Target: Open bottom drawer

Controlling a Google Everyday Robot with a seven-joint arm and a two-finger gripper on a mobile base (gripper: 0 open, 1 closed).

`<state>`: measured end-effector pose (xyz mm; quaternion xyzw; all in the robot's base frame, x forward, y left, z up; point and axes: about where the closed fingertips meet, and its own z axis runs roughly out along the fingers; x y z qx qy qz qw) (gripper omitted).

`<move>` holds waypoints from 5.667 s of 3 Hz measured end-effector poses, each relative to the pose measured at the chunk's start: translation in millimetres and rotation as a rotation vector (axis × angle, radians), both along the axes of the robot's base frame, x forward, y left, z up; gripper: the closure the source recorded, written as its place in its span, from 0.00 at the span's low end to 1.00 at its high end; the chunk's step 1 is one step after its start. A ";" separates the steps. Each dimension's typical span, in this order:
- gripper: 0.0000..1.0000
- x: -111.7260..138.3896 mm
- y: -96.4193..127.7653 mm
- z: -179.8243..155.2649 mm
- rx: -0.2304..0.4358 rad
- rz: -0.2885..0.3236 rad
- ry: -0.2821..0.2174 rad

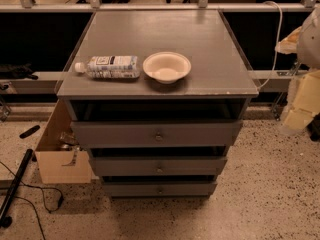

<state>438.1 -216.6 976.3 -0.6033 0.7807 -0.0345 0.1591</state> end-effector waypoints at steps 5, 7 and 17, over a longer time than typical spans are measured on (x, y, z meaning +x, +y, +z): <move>0.00 -64.9 49.6 -129.8 0.513 -0.147 -0.051; 0.00 -58.5 78.0 -164.8 0.570 -0.138 -0.016; 0.00 78.7 -7.4 -500.5 0.618 -0.075 -0.064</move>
Offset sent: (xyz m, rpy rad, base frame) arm -0.0118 -0.0065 -0.0120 0.1545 -0.0607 -0.0223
